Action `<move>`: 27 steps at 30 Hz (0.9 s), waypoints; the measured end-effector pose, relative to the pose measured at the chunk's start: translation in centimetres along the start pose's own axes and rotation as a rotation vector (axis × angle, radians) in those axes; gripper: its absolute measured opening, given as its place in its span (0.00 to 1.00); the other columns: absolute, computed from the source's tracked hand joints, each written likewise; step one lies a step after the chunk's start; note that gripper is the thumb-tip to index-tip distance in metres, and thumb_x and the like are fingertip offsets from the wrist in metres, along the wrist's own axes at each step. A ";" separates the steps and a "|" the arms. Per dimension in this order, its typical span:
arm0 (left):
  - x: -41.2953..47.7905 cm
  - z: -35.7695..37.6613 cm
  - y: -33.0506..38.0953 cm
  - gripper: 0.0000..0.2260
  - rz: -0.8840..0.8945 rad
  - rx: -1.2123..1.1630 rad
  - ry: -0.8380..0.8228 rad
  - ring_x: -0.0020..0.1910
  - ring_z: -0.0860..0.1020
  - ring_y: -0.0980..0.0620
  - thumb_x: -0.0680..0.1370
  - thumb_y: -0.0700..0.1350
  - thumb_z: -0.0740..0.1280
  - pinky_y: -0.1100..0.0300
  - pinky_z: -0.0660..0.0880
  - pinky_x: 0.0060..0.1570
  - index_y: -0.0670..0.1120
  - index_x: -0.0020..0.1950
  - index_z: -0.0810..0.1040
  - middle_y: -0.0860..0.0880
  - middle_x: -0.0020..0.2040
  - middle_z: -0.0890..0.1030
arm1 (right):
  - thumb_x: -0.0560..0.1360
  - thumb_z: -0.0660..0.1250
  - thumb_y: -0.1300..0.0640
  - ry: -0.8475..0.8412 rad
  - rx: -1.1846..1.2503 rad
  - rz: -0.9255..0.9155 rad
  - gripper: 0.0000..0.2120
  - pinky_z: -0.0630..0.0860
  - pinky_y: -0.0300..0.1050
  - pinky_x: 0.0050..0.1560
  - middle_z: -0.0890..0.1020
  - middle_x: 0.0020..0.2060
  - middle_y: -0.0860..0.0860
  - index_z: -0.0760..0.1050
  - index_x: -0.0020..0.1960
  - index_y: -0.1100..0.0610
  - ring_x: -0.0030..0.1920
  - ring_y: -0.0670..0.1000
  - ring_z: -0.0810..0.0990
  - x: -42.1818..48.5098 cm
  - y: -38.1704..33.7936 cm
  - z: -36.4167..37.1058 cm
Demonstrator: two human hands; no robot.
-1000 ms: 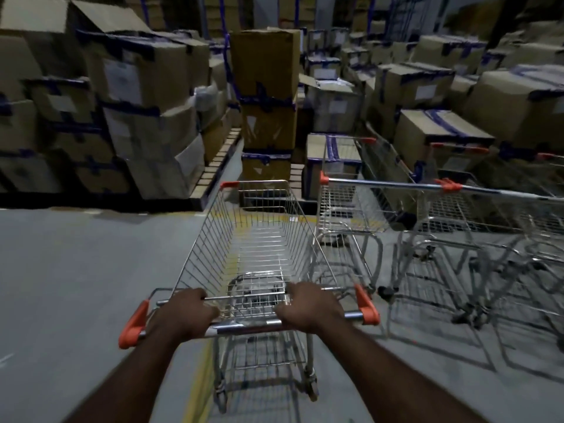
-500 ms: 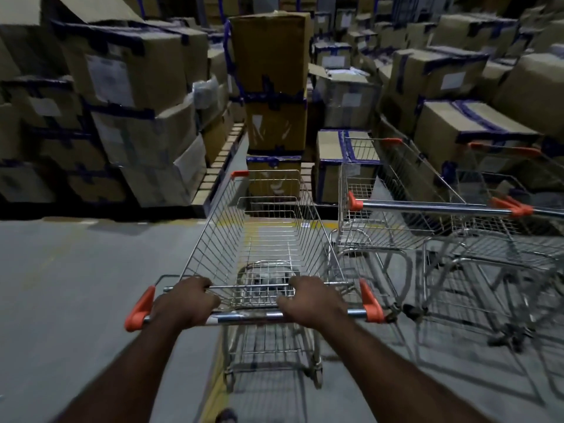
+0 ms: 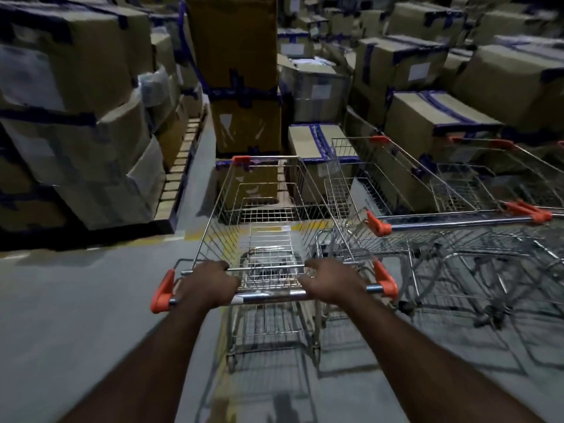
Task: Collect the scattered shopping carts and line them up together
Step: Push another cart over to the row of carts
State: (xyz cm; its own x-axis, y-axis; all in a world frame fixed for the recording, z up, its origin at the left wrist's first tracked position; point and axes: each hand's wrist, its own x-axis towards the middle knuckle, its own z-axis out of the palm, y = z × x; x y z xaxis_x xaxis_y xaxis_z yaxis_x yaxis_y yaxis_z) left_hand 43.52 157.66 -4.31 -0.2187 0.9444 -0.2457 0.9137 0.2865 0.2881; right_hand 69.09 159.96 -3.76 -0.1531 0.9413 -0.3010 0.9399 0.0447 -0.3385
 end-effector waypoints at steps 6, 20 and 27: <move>4.0 -0.8 -0.3 0.21 0.030 -0.009 -0.016 0.51 0.76 0.49 0.72 0.56 0.64 0.55 0.74 0.47 0.50 0.62 0.79 0.47 0.61 0.80 | 0.75 0.60 0.35 0.040 0.000 0.014 0.31 0.74 0.55 0.65 0.78 0.70 0.52 0.71 0.75 0.47 0.67 0.56 0.77 3.0 -0.8 -0.7; 5.2 -0.8 0.4 0.17 0.063 0.132 -0.125 0.50 0.79 0.47 0.74 0.57 0.62 0.52 0.78 0.53 0.48 0.56 0.77 0.47 0.56 0.80 | 0.79 0.55 0.34 -0.003 -0.048 -0.009 0.32 0.70 0.60 0.69 0.74 0.73 0.55 0.70 0.75 0.52 0.72 0.58 0.72 3.0 -0.9 -1.1; 5.2 -3.4 7.7 0.24 0.343 0.267 0.001 0.65 0.76 0.49 0.78 0.62 0.62 0.54 0.75 0.60 0.53 0.70 0.74 0.51 0.69 0.77 | 0.82 0.55 0.35 0.143 0.037 -0.061 0.29 0.71 0.55 0.68 0.77 0.70 0.55 0.73 0.72 0.54 0.69 0.58 0.75 1.6 -0.4 -5.1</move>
State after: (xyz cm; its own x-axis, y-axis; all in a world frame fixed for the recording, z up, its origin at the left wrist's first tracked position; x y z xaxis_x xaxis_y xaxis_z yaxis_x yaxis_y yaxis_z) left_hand 48.25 165.30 -0.24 0.1131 0.9777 -0.1767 0.9900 -0.0957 0.1038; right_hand 69.99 163.13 0.47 -0.1620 0.9753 -0.1501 0.9181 0.0932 -0.3852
